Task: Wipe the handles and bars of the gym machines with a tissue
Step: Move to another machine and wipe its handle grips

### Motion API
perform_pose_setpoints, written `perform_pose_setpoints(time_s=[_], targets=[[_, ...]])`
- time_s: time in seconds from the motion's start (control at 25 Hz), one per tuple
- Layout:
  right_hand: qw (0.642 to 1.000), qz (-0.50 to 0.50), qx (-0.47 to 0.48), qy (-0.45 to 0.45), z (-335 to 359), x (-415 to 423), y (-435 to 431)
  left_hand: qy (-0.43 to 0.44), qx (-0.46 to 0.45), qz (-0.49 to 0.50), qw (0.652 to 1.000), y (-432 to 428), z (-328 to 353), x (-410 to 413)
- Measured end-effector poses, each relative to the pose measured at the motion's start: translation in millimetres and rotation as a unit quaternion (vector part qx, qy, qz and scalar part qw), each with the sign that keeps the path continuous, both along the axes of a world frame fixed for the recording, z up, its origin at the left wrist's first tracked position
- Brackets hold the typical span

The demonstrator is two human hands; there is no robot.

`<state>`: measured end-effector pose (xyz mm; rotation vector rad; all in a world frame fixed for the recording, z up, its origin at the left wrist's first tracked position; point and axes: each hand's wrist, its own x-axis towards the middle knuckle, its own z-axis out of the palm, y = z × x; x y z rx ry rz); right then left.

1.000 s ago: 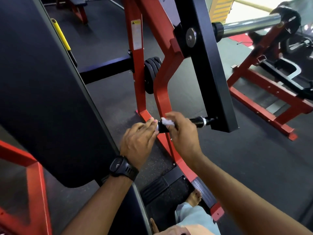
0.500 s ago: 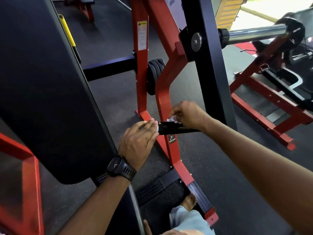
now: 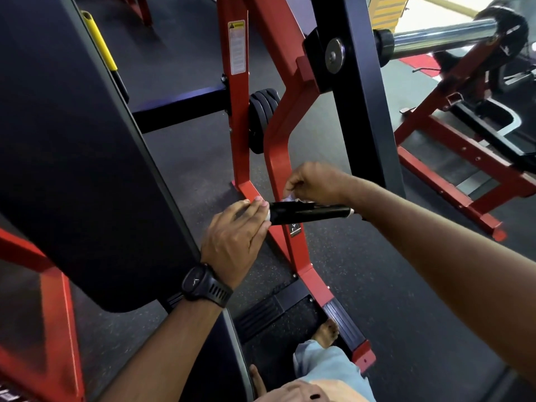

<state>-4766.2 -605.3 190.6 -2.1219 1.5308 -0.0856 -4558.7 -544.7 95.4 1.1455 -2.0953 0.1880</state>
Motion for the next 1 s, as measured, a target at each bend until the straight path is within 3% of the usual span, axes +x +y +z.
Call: perform_pose_setpoints(time_s=[0.2,0.32,0.56,0.68,0.76,0.88,1.0], targets=[[0.999,0.005,0.017,0.048,1,-12,-3,0.001,-0.005,-0.003,1.0,-3,0,0],[0.995,-0.042,0.01,0.087,-6,-16,-1,0.006,-0.016,-0.006,1.0,-3,0,1],[0.988,-0.136,-0.008,0.078,-6,-29,11,-0.013,-0.011,-0.021,1.0,-5,1,5],[0.988,-0.119,-0.01,0.102,-6,-24,18,-0.01,-0.014,-0.016,1.0,-6,1,4],[0.976,-0.193,-0.022,0.096,-12,-31,28,-0.007,-0.009,-0.02,1.0,-5,1,4],[0.911,-0.393,-0.121,-0.029,-42,-46,58,-0.002,-0.011,-0.018,1.0,-5,0,4],[0.783,-0.546,-0.179,-0.237,-80,-18,94,0.001,-0.011,-0.023,1.0,-6,-1,4]])
